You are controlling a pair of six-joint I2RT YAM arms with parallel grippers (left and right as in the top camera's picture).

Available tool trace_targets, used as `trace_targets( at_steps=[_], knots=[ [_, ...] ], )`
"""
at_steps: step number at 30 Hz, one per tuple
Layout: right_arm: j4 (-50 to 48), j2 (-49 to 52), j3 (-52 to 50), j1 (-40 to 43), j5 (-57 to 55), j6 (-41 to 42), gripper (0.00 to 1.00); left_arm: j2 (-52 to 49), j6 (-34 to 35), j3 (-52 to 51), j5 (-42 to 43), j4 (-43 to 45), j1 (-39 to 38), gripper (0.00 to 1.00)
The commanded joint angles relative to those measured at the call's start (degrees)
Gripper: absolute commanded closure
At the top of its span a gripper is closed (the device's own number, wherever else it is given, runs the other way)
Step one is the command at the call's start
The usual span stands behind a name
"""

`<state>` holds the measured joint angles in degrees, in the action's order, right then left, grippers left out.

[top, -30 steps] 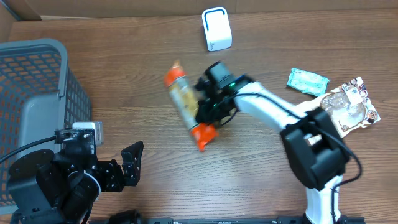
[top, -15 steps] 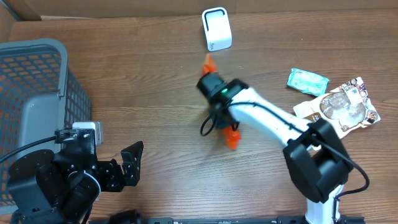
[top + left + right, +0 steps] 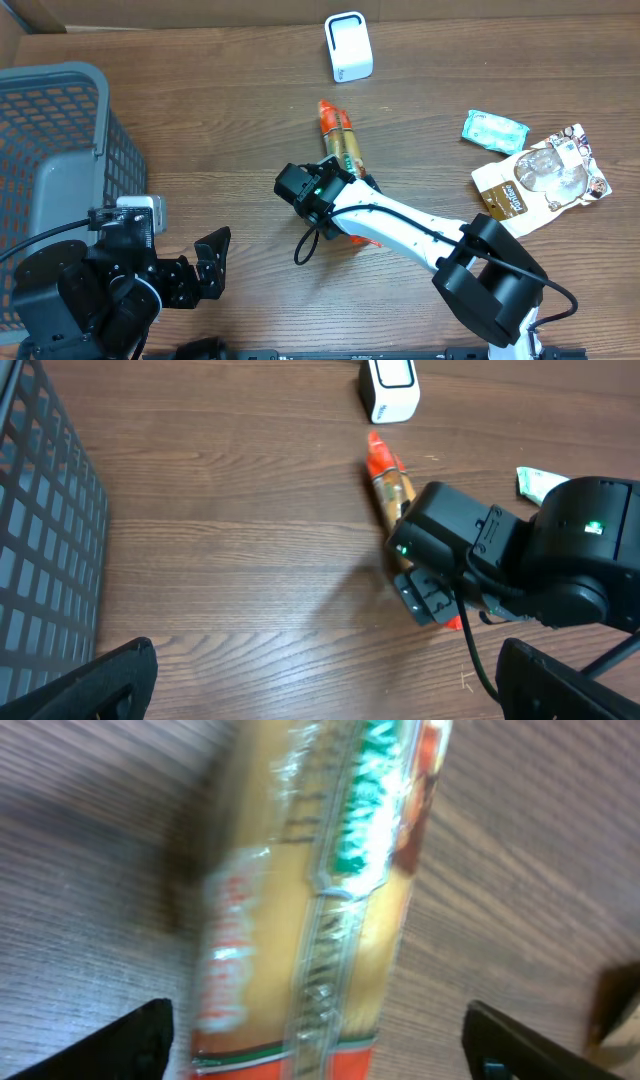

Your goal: Scan the item barcode

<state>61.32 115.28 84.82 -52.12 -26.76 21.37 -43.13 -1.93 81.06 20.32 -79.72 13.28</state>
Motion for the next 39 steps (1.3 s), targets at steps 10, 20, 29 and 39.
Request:
trace_targets(
  at_steps=[10, 20, 29, 39],
  knots=[
    [-11.08, -1.16, 1.14, 7.67, 17.35, -7.45, 0.02, 0.02, -0.85, 0.63, -0.22, 0.2, 0.2, 0.01],
    [-16.31, 3.15, 1.05, 6.27, 10.67, -9.7, 0.07, 0.02, -0.85, 0.63, -0.22, 0.2, 0.2, 0.0],
    [-16.11, 8.57, 1.03, 2.29, -0.94, -9.66, 0.13, 0.02, -0.85, 0.63, -0.22, 0.2, 0.2, 0.0],
    [-12.98, 9.05, 0.98, 1.29, -9.49, -8.2, 0.57, 0.02, -0.85, 0.63, -0.22, 0.2, 0.2, 0.0]
  ],
)
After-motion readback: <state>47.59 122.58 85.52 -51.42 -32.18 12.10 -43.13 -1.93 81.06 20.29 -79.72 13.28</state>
